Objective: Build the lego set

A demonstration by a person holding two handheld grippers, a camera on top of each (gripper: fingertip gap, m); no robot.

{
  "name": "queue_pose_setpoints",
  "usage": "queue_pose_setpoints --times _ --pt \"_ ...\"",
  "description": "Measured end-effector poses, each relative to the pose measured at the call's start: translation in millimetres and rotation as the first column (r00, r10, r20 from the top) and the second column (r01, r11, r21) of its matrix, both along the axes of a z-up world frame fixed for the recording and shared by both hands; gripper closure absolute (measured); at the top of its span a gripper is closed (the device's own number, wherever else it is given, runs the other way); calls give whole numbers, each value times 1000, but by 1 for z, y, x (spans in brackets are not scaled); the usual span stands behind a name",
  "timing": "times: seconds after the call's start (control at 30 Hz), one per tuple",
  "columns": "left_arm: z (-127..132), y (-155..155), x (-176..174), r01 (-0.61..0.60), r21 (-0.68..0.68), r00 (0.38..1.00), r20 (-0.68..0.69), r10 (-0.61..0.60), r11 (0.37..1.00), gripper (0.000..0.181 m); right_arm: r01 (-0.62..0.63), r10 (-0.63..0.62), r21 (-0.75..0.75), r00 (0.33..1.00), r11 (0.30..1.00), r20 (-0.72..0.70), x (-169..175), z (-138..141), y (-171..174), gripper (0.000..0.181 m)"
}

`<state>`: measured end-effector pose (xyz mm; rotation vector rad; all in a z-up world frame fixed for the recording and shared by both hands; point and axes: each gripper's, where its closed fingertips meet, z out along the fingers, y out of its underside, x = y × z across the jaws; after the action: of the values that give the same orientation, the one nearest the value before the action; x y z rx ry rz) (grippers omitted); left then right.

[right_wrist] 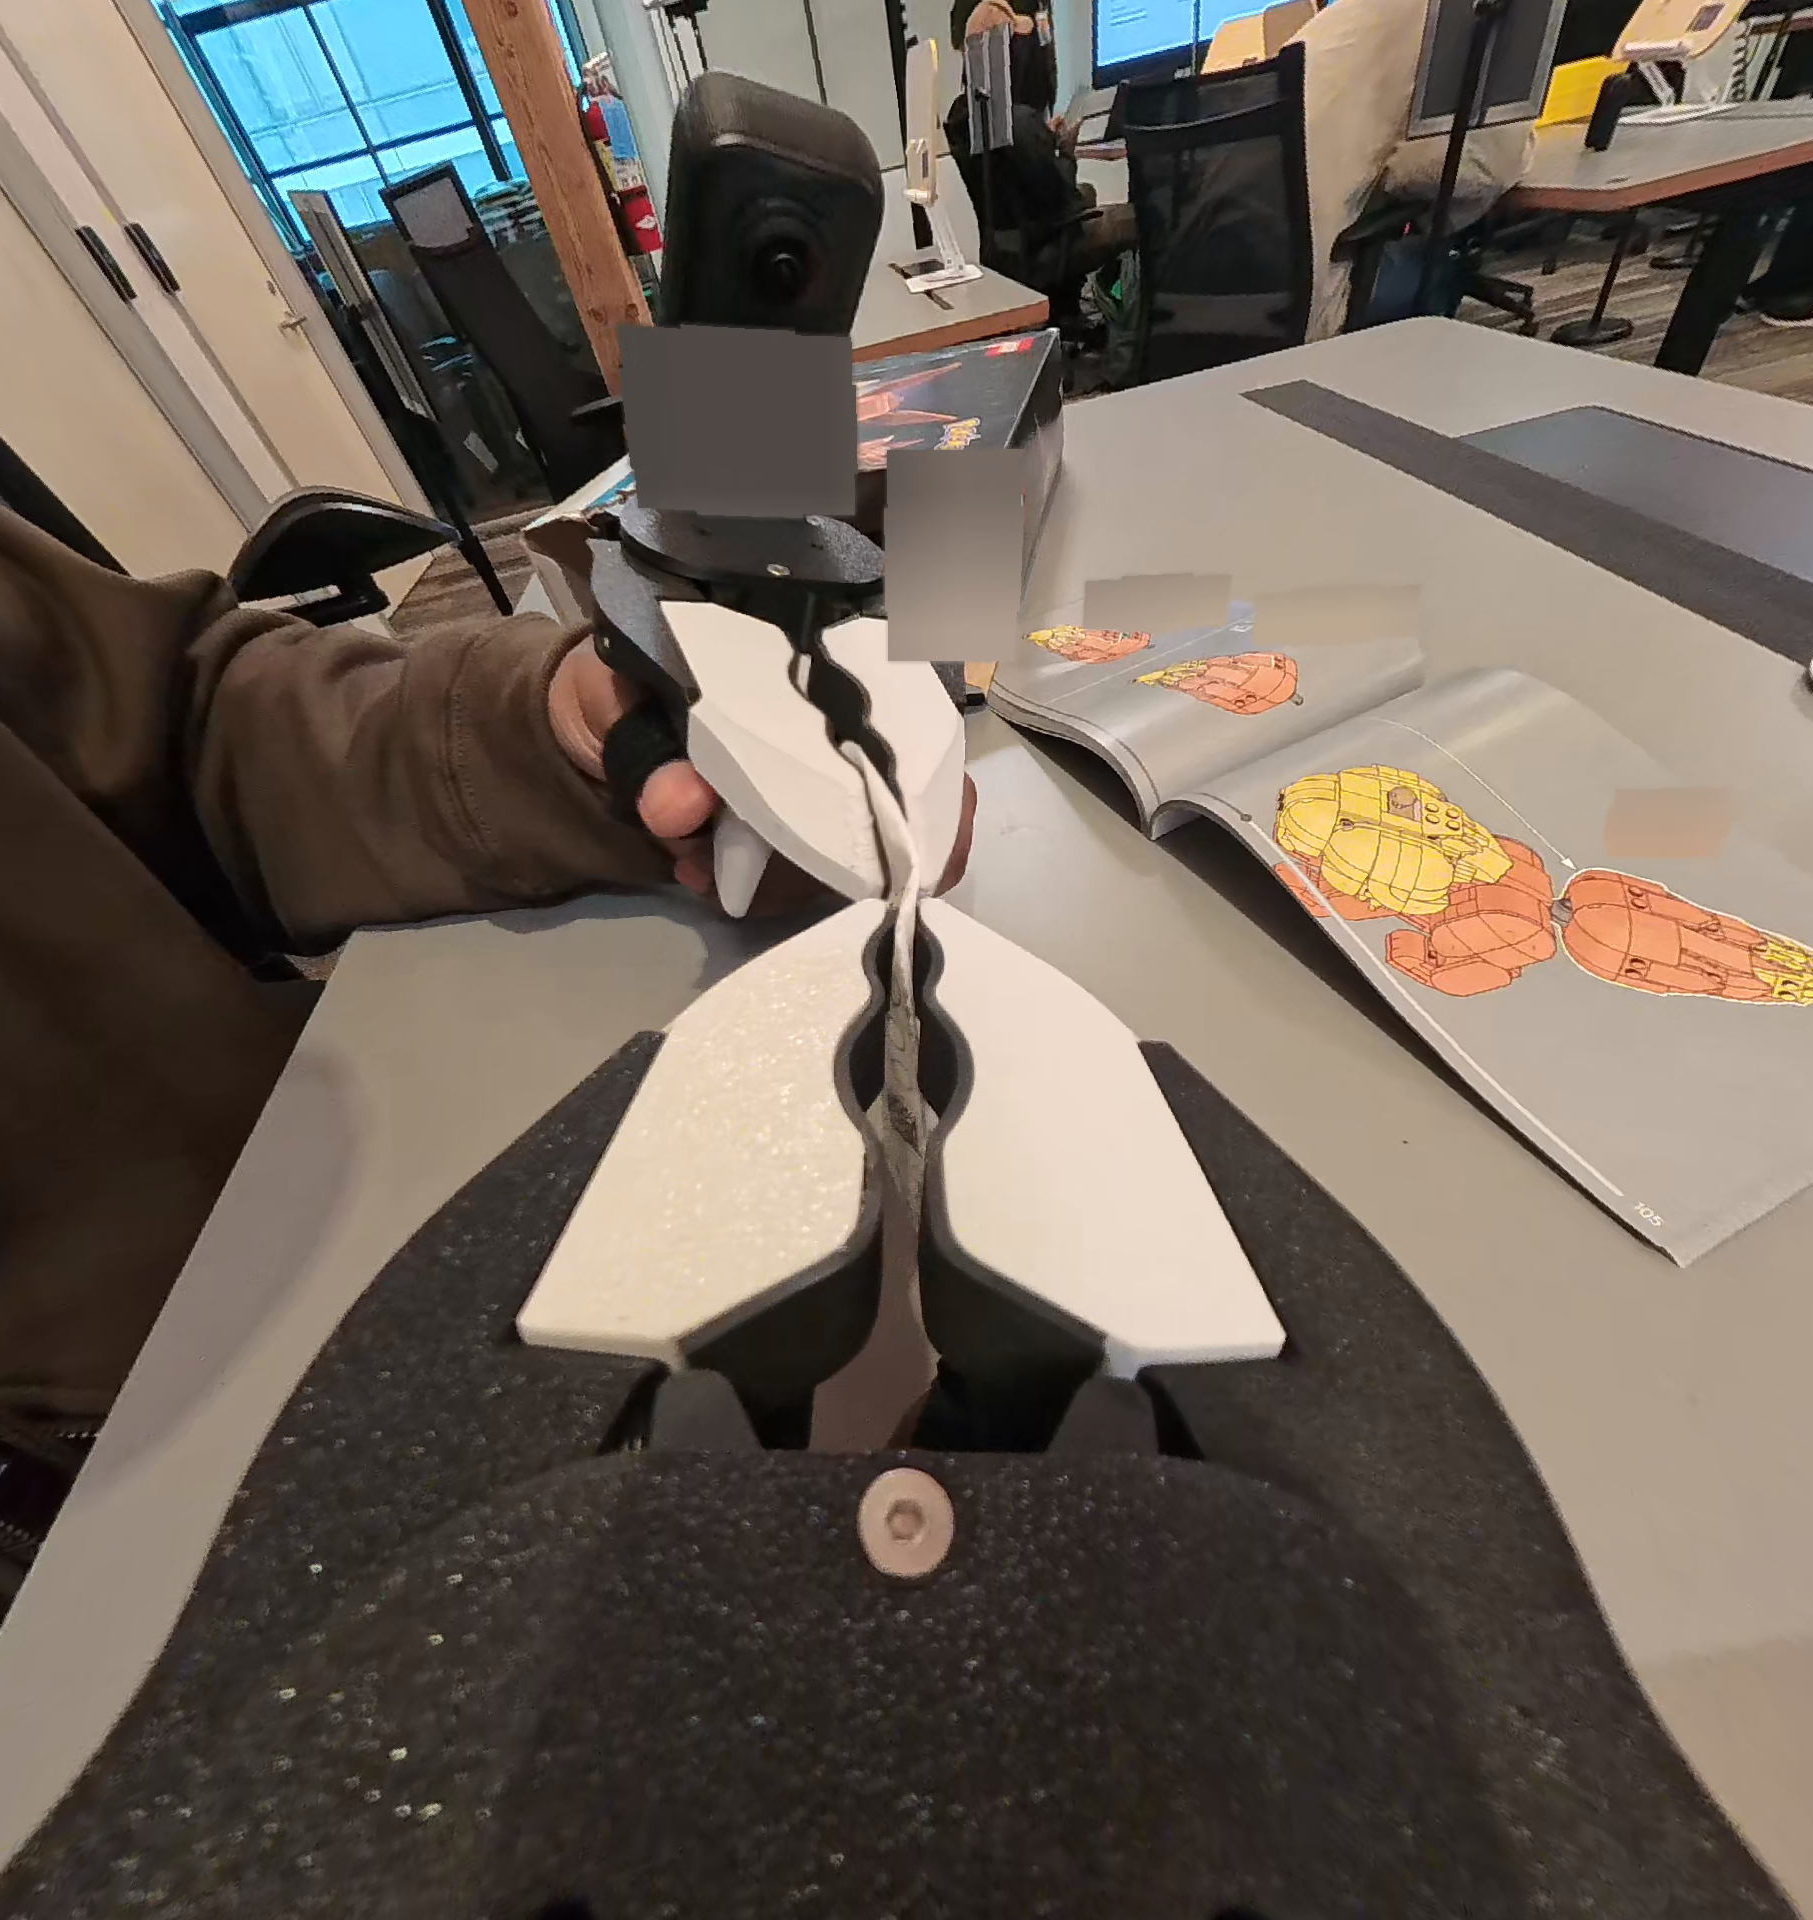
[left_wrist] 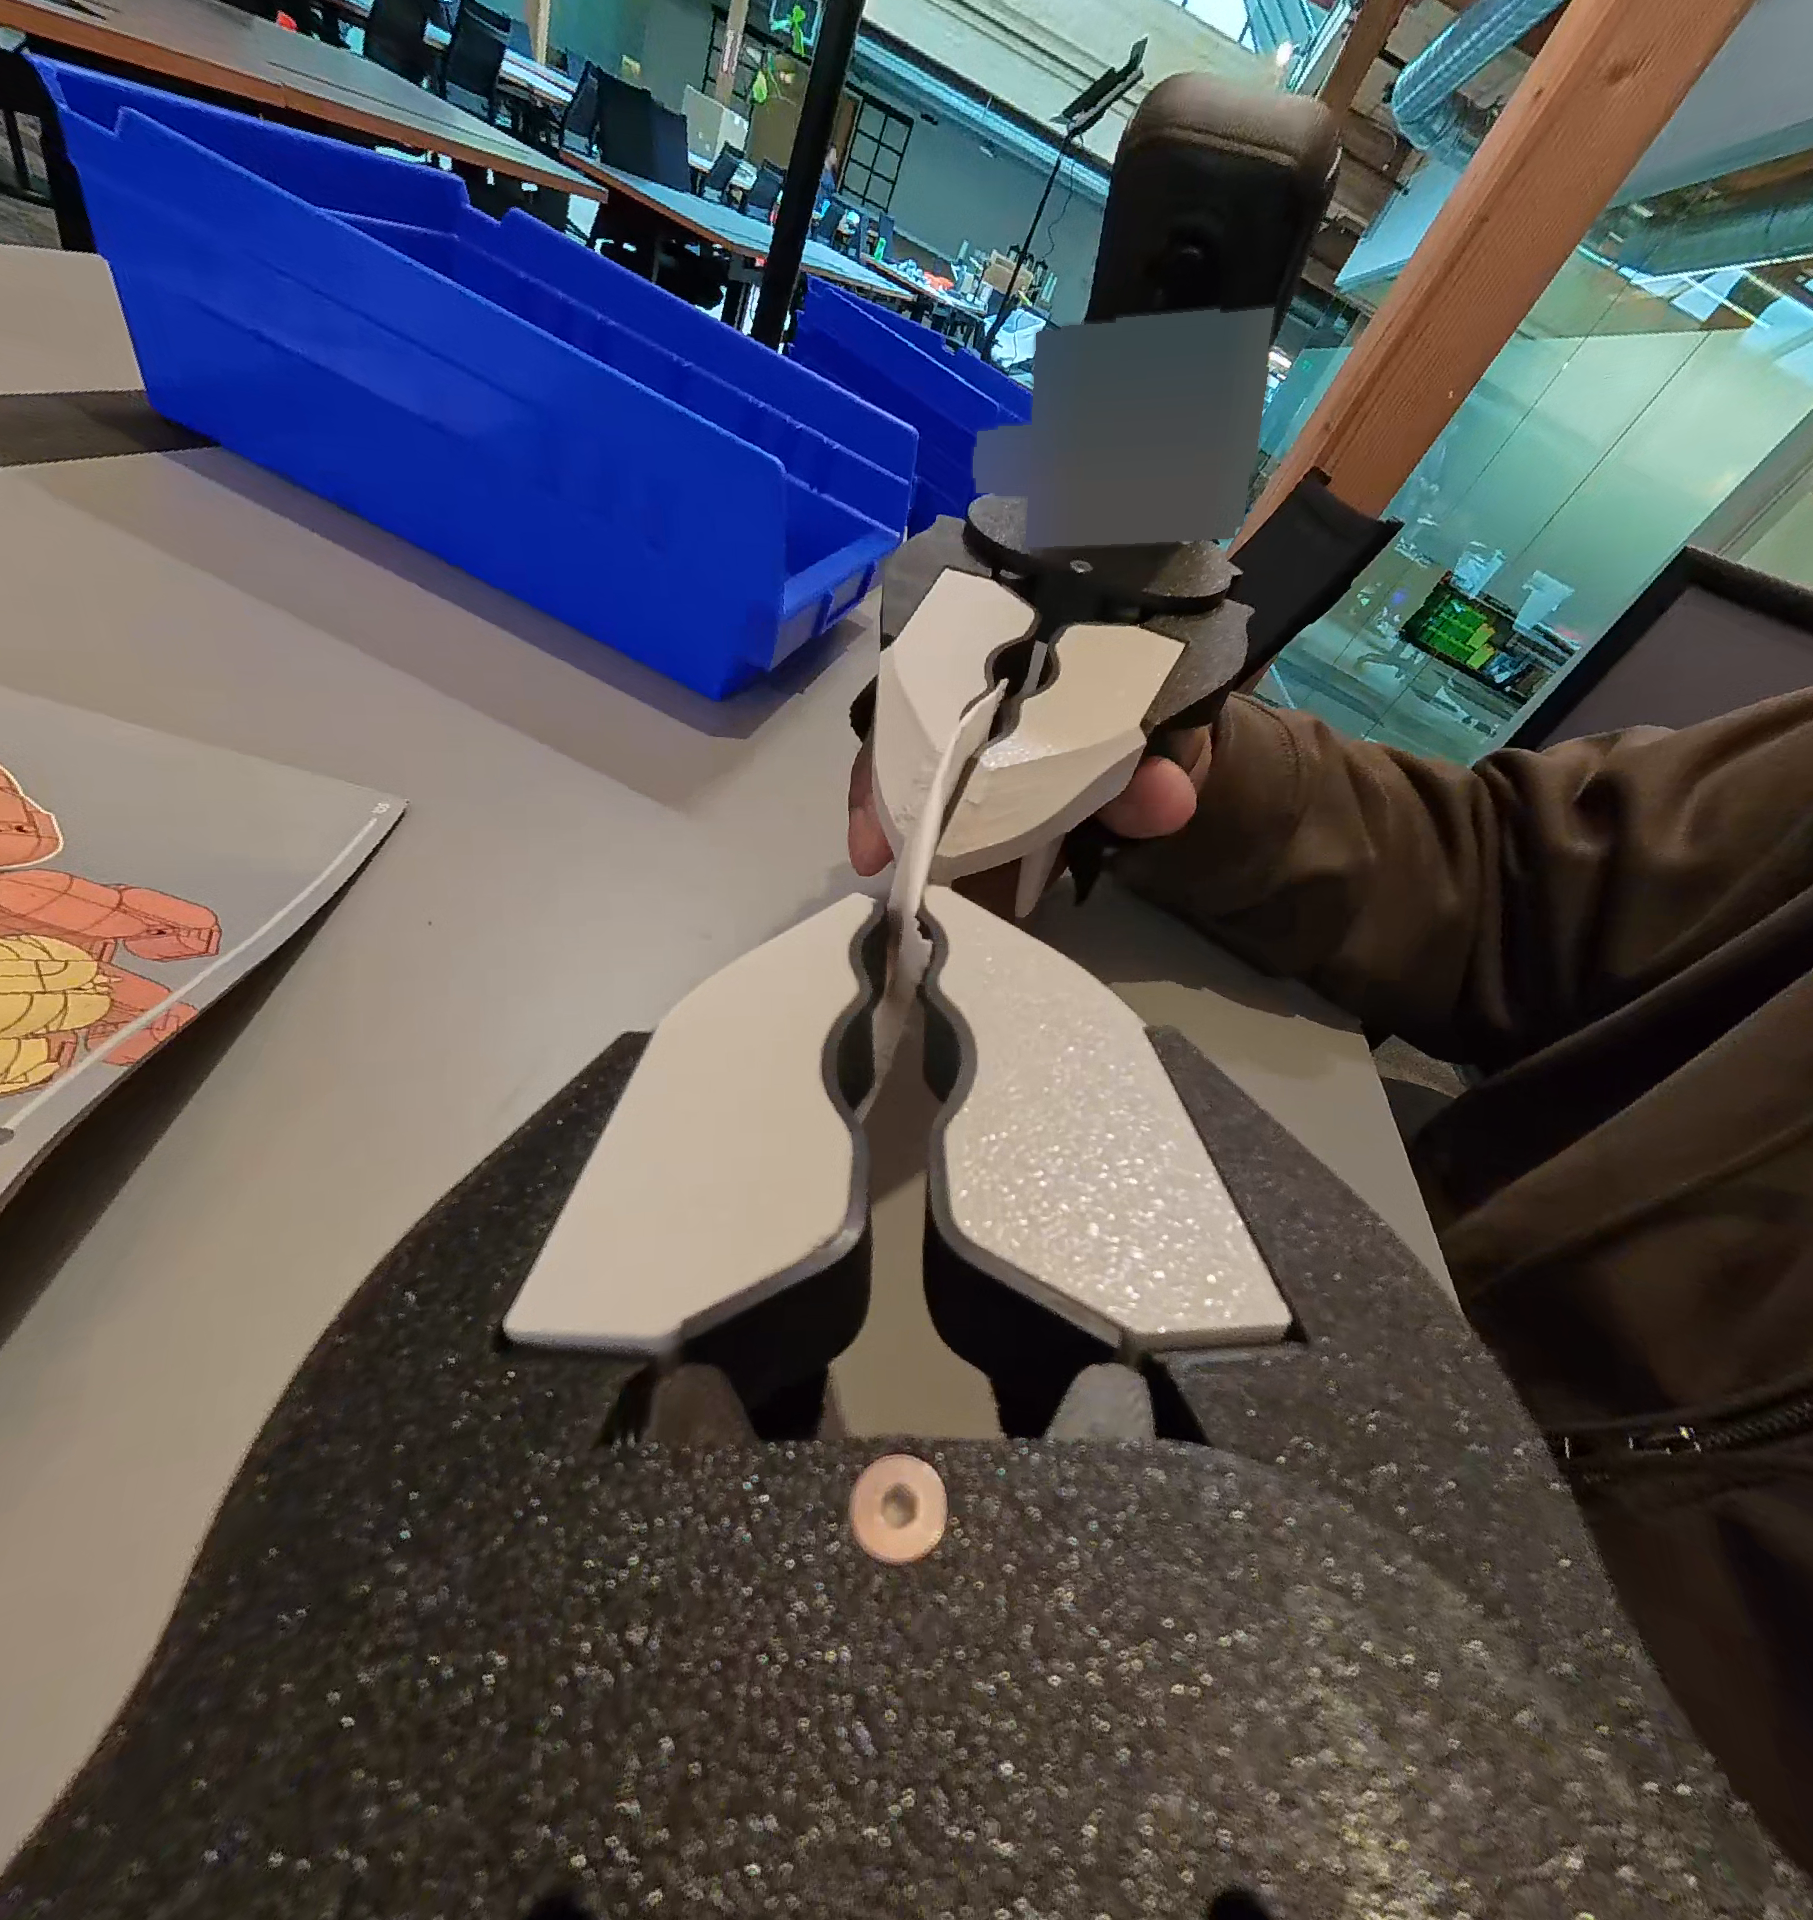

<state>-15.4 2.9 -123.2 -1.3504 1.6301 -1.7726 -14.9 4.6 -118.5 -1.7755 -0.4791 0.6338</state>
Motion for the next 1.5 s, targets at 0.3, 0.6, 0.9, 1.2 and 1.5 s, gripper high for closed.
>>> queue_pose_setpoints --times 0.3,0.6,0.9,1.2,1.5 --pt "1 -2 0 -28 80 999 28 26 996 171 -1 1 0 999 1000 -35 0 2 0 181" --pt "-1 2 2 -34 25 999 5 34 999 163 -4 5 17 999 1000 -47 -1 5 0 181" --pt "0 -1 -2 16 -17 1000 -7 -17 1000 176 -6 7 21 999 1000 -50 -3 5 0 181" --pt "3 0 0 8 -87 1000 -1 -8 996 170 11 -8 40 997 999 -74 0 9 1 181" --pt "5 4 -1 22 -134 1000 8 -21 991 173 44 -38 37 987 998 -155 8 15 3 181"
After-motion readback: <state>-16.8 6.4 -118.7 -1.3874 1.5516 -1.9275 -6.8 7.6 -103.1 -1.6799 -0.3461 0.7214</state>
